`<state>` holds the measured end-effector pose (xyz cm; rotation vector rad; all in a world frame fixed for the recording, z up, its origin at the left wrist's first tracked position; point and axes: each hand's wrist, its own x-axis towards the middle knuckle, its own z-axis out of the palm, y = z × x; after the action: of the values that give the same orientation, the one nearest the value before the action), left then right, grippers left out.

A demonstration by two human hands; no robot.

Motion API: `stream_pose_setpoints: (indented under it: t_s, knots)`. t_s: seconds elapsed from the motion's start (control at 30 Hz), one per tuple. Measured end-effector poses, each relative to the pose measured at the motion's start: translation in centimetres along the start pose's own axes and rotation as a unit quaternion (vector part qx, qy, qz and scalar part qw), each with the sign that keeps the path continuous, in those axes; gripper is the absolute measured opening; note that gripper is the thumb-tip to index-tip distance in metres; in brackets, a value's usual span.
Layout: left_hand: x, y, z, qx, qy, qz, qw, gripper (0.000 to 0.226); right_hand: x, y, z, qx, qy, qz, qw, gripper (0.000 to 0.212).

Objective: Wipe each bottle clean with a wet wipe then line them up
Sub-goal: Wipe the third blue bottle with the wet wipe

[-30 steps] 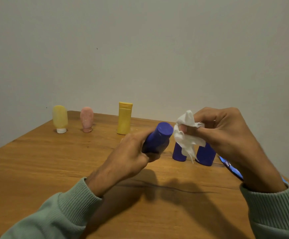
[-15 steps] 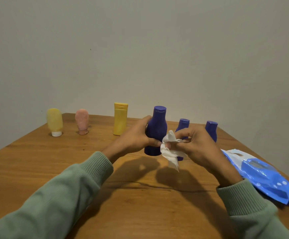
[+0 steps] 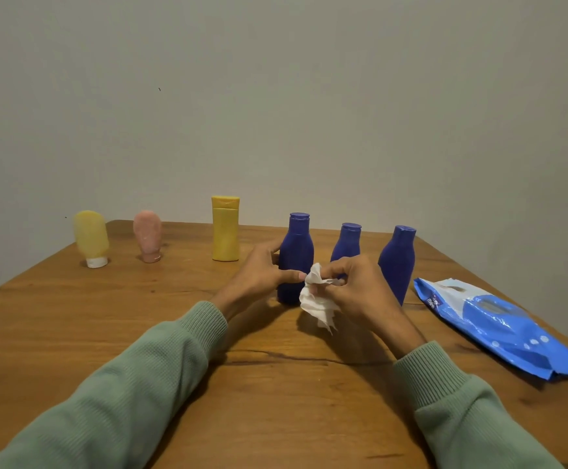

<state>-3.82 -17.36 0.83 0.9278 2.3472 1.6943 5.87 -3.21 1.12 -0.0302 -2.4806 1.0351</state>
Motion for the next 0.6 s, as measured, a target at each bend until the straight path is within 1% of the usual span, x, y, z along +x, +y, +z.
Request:
stream_pose_setpoints:
  t_s: [0.27,0.47,0.6]
  knots:
    - [0.4,-1.1,0.0,-0.039,0.0,-0.025,0.999,0.045,0.2,0.4,0.2,-0.023,-0.017,-0.006,1.0,0.013]
    - [0.7,-1.3,0.0,-0.03,-0.009,-0.036,0.999,0.053,0.3,0.7,0.4,-0.038,-0.024,-0.005,0.999,0.016]
    - [0.8,-1.5,0.0,-0.029,-0.009,-0.037,0.999,0.052,0.3,0.7,0.4,-0.041,-0.029,-0.006,0.999,0.015]
